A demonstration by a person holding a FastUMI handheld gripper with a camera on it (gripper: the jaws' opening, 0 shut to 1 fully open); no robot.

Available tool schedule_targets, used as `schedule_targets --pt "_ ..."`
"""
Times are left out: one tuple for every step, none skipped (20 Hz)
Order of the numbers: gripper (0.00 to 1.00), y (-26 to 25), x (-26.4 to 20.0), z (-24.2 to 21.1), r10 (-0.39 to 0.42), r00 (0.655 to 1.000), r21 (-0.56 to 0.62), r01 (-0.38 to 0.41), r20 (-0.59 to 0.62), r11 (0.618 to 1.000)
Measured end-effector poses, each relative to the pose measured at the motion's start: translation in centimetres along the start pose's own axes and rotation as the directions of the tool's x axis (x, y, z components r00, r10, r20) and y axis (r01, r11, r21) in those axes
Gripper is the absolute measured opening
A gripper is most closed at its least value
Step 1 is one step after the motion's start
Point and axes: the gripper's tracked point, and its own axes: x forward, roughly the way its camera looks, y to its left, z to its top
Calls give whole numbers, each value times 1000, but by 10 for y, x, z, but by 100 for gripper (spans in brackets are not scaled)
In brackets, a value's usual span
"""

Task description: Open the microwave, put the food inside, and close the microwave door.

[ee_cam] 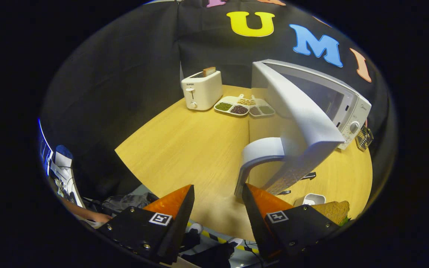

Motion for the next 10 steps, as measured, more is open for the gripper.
schedule_targets --pt "78 11 2 1 17 1000 -2 -17 4 1000" --pt "78 21 5 3 37 999 -5 -37 9 999" --pt "78 31 7 5 60 998 -12 -60 15 998" --pt "78 40 9 9 77 997 -24 -77 22 997" --pt "77 51 12 11 99 995 -40 -98 29 994" --pt "77 60 13 17 128 991 -57 -126 43 990" --pt "77 72 14 23 161 985 -75 -156 62 985" --pt "77 82 13 30 194 977 -89 -187 83 978" --pt "77 92 11 39 229 967 -101 -218 109 971" --pt "77 102 7 50 271 953 -107 -258 135 960"
